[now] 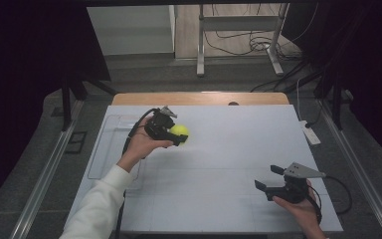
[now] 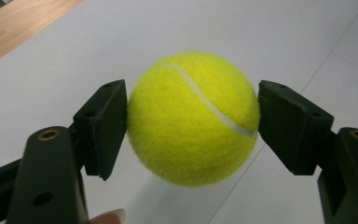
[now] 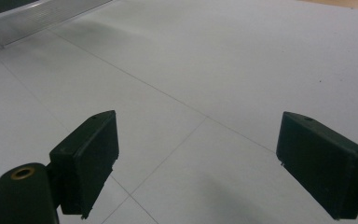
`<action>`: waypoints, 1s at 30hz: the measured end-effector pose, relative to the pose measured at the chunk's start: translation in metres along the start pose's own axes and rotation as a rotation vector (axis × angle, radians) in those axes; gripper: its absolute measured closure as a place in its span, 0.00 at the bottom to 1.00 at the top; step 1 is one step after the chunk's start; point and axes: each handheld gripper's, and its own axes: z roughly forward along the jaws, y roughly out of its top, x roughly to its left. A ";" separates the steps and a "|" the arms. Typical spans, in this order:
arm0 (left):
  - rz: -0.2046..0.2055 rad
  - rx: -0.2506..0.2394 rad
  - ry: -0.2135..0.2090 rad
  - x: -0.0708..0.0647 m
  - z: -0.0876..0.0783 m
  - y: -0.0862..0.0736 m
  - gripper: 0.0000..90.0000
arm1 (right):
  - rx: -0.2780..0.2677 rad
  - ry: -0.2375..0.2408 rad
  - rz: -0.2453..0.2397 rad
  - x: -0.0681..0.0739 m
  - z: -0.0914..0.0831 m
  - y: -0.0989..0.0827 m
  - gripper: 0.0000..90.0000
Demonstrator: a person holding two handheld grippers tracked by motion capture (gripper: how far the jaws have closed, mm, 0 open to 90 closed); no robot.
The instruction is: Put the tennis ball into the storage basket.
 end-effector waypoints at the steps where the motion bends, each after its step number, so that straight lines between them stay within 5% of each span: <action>1: 0.000 0.000 0.000 0.000 0.000 0.000 0.31 | 0.000 0.000 0.000 0.000 0.000 0.000 0.14; 30: -0.014 -0.043 0.025 0.006 -0.023 -0.014 0.31 | 0.000 -0.005 0.002 0.000 0.000 0.000 0.14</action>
